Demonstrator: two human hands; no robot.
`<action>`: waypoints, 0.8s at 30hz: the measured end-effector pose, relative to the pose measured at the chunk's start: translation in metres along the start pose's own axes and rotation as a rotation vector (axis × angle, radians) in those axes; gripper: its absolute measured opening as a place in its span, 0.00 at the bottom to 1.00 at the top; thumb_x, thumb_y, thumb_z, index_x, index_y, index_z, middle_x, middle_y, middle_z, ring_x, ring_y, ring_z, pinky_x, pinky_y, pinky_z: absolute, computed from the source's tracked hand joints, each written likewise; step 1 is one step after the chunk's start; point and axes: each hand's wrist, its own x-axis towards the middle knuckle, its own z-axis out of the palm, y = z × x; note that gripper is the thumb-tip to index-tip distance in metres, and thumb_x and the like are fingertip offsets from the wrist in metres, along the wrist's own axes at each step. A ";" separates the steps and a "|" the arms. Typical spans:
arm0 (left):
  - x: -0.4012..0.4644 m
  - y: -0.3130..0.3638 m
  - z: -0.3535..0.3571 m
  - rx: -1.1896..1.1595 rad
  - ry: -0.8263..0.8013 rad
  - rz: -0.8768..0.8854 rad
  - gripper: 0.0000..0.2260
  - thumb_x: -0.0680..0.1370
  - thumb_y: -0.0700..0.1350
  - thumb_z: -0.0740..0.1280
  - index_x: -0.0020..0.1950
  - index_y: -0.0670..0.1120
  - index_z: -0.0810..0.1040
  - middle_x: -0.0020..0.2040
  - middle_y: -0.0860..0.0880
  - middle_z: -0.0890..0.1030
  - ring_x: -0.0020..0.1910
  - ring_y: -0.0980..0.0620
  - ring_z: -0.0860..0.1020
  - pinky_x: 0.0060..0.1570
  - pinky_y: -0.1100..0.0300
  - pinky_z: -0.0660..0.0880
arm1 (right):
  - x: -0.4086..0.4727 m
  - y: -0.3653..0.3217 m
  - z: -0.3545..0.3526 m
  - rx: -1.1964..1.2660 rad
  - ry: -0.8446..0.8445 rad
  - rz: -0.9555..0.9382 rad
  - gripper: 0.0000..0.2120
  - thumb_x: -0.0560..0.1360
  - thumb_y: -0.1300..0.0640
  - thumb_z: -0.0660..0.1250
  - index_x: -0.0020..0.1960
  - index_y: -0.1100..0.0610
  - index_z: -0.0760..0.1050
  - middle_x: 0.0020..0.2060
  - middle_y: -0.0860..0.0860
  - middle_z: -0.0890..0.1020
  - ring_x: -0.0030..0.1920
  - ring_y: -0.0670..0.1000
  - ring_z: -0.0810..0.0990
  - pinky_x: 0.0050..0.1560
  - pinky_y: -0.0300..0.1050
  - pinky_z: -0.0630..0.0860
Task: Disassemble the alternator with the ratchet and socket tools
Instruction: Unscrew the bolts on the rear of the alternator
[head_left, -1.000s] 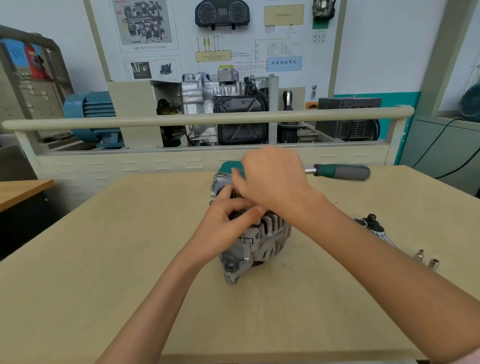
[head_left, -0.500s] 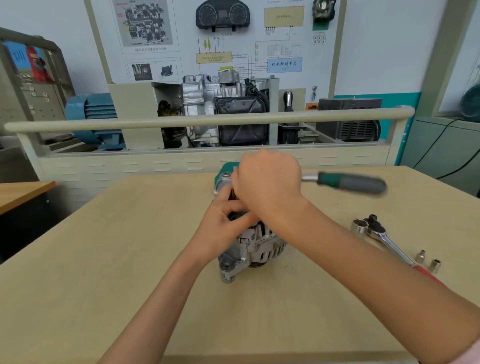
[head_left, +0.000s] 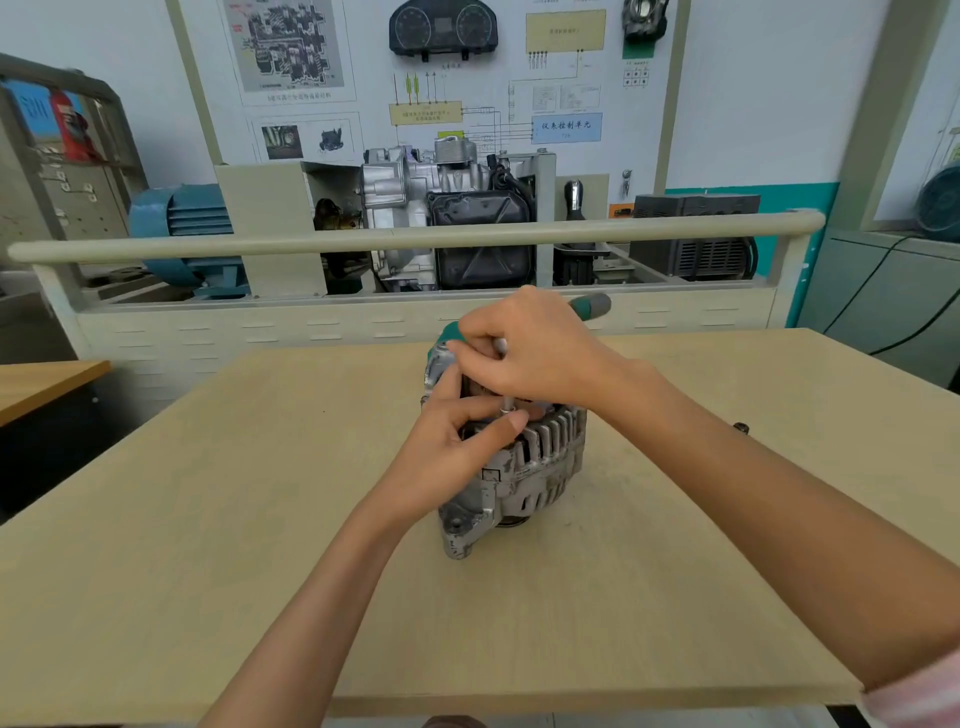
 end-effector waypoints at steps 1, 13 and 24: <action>0.000 0.000 -0.001 -0.007 -0.011 -0.012 0.08 0.77 0.45 0.66 0.44 0.55 0.83 0.63 0.58 0.67 0.64 0.71 0.64 0.60 0.75 0.63 | 0.001 -0.001 0.000 -0.009 -0.011 0.017 0.23 0.74 0.55 0.63 0.26 0.52 0.56 0.20 0.47 0.62 0.24 0.45 0.63 0.28 0.38 0.60; 0.002 -0.002 0.016 0.156 0.132 -0.043 0.10 0.76 0.38 0.68 0.35 0.49 0.78 0.50 0.49 0.69 0.54 0.50 0.70 0.55 0.55 0.68 | 0.005 -0.021 0.010 -0.558 0.011 0.372 0.19 0.77 0.58 0.59 0.29 0.55 0.59 0.25 0.49 0.63 0.24 0.49 0.60 0.25 0.39 0.52; 0.000 0.003 -0.001 0.054 -0.038 -0.018 0.09 0.79 0.41 0.63 0.49 0.49 0.82 0.64 0.53 0.66 0.63 0.73 0.61 0.61 0.76 0.60 | 0.002 -0.005 -0.009 -0.080 -0.137 0.013 0.20 0.76 0.51 0.62 0.28 0.52 0.59 0.23 0.46 0.65 0.25 0.44 0.64 0.28 0.43 0.60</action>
